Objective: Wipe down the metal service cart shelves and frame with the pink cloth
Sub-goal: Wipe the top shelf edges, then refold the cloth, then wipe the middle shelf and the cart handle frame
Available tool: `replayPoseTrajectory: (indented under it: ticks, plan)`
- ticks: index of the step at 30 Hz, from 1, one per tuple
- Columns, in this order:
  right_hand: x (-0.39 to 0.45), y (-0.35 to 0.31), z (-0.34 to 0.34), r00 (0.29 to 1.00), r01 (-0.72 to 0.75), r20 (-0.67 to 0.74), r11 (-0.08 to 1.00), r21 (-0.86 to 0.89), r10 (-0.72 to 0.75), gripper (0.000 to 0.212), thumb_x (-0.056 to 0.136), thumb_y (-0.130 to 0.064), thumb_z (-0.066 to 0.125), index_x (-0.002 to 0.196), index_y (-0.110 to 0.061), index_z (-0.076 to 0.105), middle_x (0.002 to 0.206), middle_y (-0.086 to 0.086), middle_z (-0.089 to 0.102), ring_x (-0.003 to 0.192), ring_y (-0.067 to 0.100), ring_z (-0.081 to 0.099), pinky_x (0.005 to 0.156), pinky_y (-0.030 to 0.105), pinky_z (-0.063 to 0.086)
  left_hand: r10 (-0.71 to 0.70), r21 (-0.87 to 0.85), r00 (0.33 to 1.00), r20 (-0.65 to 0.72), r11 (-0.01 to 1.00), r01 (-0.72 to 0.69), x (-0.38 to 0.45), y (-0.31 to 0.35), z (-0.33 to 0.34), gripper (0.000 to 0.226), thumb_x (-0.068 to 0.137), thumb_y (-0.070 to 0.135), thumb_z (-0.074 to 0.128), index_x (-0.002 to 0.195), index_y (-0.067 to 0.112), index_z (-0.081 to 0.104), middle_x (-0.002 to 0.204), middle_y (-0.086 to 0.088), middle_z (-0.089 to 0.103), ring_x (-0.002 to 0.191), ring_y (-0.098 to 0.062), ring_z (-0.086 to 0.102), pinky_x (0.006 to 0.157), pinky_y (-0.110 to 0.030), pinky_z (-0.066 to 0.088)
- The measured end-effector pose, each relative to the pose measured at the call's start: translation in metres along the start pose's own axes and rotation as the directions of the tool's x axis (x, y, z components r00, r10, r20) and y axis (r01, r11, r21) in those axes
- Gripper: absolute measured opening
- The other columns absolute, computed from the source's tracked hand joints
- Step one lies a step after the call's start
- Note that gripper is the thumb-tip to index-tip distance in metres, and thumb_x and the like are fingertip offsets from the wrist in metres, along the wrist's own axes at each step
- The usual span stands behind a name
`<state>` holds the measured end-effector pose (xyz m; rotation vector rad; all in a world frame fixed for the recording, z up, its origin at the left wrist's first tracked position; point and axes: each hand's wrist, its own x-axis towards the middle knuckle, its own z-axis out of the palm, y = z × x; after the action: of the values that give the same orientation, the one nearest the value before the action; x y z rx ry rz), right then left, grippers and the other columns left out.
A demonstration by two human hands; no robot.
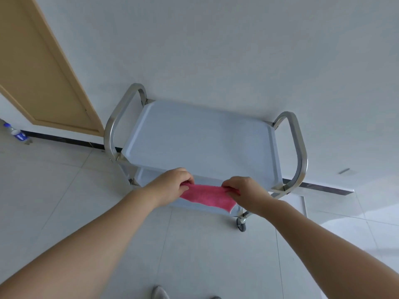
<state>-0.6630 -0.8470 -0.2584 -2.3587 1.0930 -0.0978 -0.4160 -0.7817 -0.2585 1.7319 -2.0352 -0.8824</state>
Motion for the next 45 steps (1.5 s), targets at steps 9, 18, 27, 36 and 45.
replayPoseTrajectory:
  ticks: [9, 18, 27, 36, 45]
  plan:
    - [0.014, 0.052, 0.100, 0.995, 0.042, 0.087, 0.999, -0.023, -0.040, 0.013, 0.089, -0.010, 0.055, 0.096, -0.013, 0.066, 0.086, 0.003, 0.063, 0.075, 0.019, 0.060, 0.069, 0.034, 0.050, -0.106, -0.066, 0.994, -0.002, 0.992, 0.106, 0.003, -0.076, 0.091, 0.015, 0.088, 0.010, 0.054, 0.096, 0.019, 0.064, 0.091, 0.010, 0.052, 0.084, -0.009, 0.054, 0.076, -0.022, 0.043]
    - [0.040, 0.195, 0.229, 0.995, 0.096, 0.011, 0.986, -0.134, -0.095, 0.008, 0.087, -0.005, 0.059, 0.095, -0.006, 0.059, 0.073, 0.003, 0.060, 0.057, 0.025, 0.055, 0.051, 0.033, 0.046, -0.182, -0.161, 0.973, -0.142, 0.974, 0.158, 0.054, -0.175, 0.264, 0.010, 0.087, 0.009, 0.056, 0.092, 0.015, 0.062, 0.090, 0.007, 0.054, 0.081, -0.010, 0.055, 0.076, -0.024, 0.045]
    - [0.059, 0.324, 0.301, 0.891, 0.143, -0.335, 0.891, -0.431, -0.305, 0.032, 0.064, 0.023, 0.062, 0.082, -0.003, 0.067, 0.086, 0.011, 0.066, 0.061, 0.029, 0.063, 0.043, 0.034, 0.051, 0.216, 0.043, 0.907, -0.361, 0.976, -0.215, 0.167, -0.216, 0.365, 0.009, 0.084, 0.004, 0.059, 0.090, 0.009, 0.064, 0.087, -0.001, 0.058, 0.078, -0.014, 0.053, 0.072, -0.026, 0.042]
    - [0.052, 0.381, 0.311, 0.748, -0.095, -0.554, 0.767, -0.634, -0.366, 0.028, 0.066, 0.007, 0.068, 0.089, -0.008, 0.067, 0.086, 0.010, 0.066, 0.061, 0.030, 0.062, 0.055, 0.034, 0.051, 0.453, 0.155, 0.774, -0.443, 0.889, -0.431, 0.229, -0.207, 0.398, 0.009, 0.083, 0.005, 0.060, 0.089, 0.012, 0.063, 0.083, 0.007, 0.051, 0.074, -0.011, 0.050, 0.070, -0.022, 0.038]
    - [0.048, 0.383, 0.284, 0.851, -0.502, -0.501, 0.528, -0.685, 0.159, 0.041, 0.077, -0.007, 0.051, 0.115, -0.018, 0.060, 0.124, 0.013, 0.047, 0.114, 0.034, 0.048, 0.093, 0.043, 0.046, 0.411, 0.102, 0.807, -0.424, 0.907, -0.409, 0.280, -0.151, 0.405, 0.022, 0.087, 0.005, 0.052, 0.107, 0.010, 0.058, 0.112, -0.006, 0.058, 0.097, -0.022, 0.057, 0.086, -0.036, 0.047]
